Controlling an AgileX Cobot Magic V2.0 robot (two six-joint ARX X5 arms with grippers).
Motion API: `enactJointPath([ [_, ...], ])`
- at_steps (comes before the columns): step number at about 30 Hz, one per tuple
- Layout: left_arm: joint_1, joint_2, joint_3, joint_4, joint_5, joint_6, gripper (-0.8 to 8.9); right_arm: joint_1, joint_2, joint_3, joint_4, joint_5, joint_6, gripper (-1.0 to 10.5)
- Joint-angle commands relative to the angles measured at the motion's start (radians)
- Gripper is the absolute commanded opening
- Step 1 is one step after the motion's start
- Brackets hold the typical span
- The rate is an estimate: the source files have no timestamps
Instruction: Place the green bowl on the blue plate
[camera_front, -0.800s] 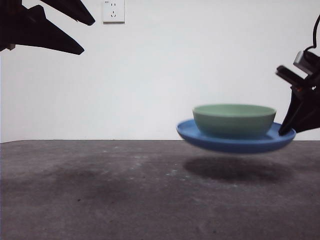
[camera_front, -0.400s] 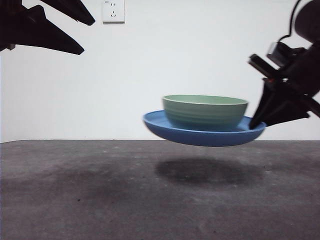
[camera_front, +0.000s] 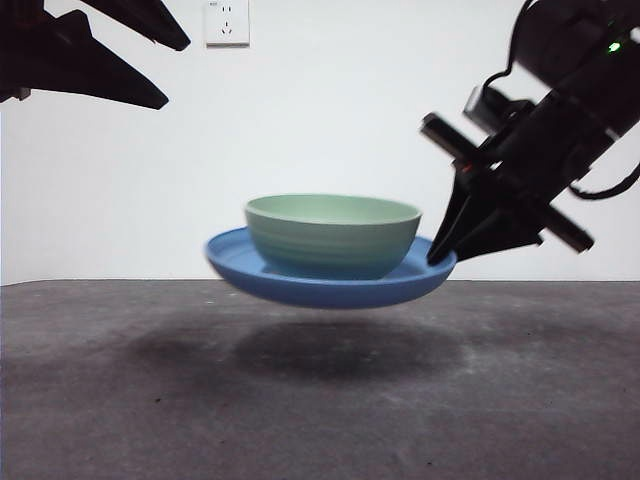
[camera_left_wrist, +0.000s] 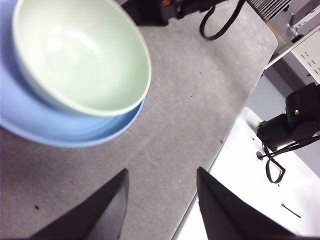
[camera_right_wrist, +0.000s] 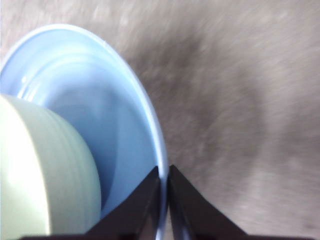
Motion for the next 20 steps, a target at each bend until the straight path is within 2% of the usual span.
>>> enactJointPath([
  [1,-0.006,0.004,0.008,0.008,0.004,0.001,2.18,0.021,0.048,0.024,0.039,0.002,0.05,0.1],
  [6,-0.006,0.004,0.008,0.008,0.004,0.001,2.18,0.042,0.114,0.038,0.073,0.02,0.071,0.1],
  [20,-0.006,0.004,0.008,0.008,0.004,0.002,2.18,0.043,0.249,0.124,0.054,0.024,0.072,0.1],
])
